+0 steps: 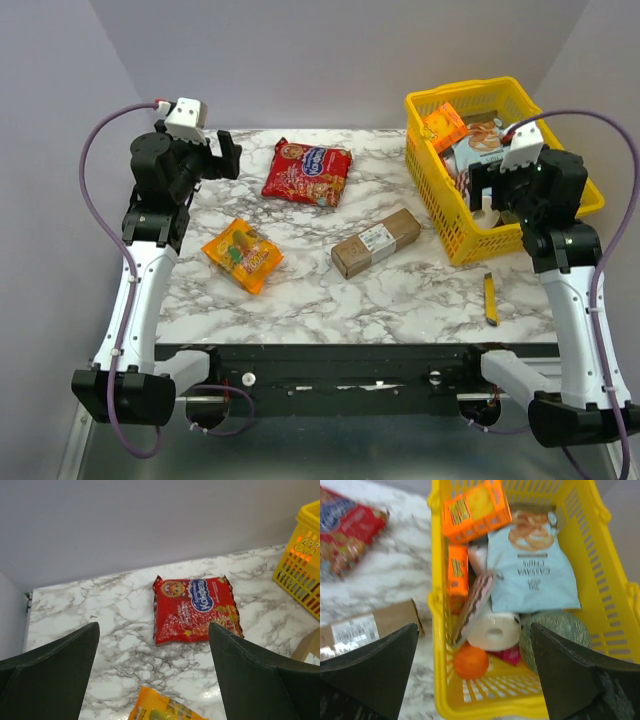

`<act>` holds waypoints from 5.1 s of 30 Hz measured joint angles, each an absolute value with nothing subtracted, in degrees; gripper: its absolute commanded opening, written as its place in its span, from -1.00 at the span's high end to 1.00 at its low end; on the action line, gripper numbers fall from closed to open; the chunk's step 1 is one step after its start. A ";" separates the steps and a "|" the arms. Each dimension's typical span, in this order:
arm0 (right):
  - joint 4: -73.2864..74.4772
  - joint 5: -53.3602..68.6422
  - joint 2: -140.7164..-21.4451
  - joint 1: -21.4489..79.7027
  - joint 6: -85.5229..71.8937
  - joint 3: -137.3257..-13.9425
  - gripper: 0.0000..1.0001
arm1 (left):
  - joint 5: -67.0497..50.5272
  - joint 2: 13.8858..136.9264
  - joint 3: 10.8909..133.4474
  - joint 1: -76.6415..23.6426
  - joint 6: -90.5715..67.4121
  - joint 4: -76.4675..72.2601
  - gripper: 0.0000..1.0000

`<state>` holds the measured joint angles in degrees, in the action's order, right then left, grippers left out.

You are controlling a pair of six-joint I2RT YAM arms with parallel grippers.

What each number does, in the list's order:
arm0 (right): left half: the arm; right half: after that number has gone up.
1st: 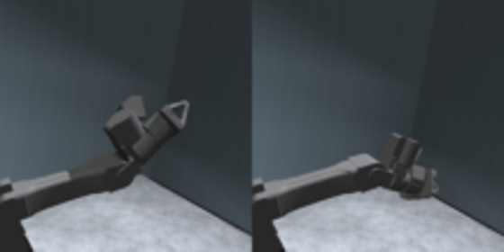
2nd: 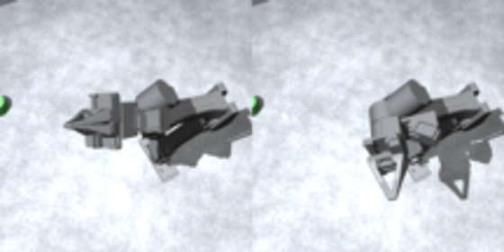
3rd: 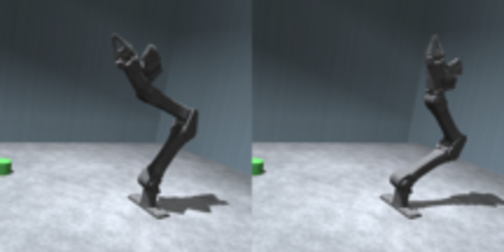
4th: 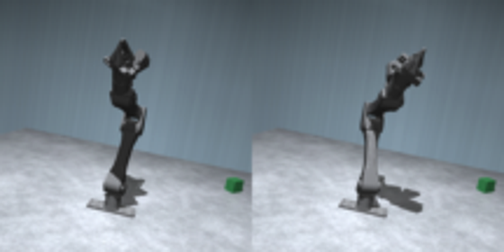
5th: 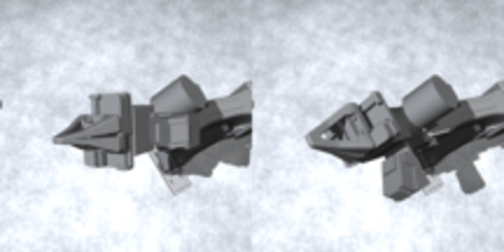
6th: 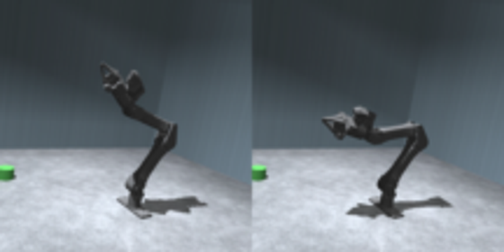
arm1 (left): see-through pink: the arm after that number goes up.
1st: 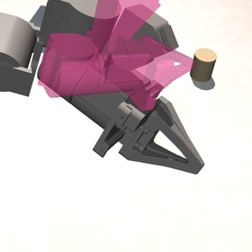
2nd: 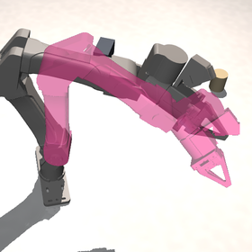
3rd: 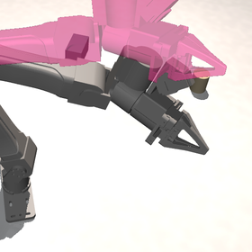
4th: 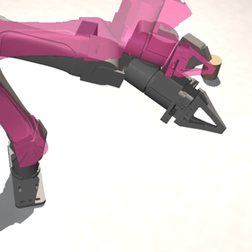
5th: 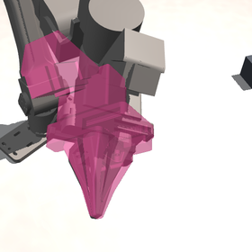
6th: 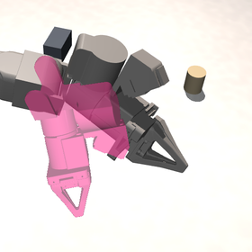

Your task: Unpack the express box

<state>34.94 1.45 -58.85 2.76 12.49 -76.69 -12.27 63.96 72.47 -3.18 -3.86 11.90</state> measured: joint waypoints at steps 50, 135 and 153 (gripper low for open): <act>43.42 -8.05 -48.36 -13.50 42.04 -23.81 -0.41 | -17.50 62.94 58.30 -5.39 -5.78 9.15 -0.97; 48.84 37.19 -81.34 31.70 24.95 -76.07 0.86 | -14.50 63.81 59.44 -51.13 67.37 21.91 -0.43; 47.81 36.75 -81.34 33.32 23.46 -77.71 0.89 | -12.47 74.06 61.41 -51.13 78.72 19.31 0.77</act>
<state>47.81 36.75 -81.34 33.32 23.46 -77.71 -12.47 74.06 61.41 -51.13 78.72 19.31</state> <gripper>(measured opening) 0.324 0.385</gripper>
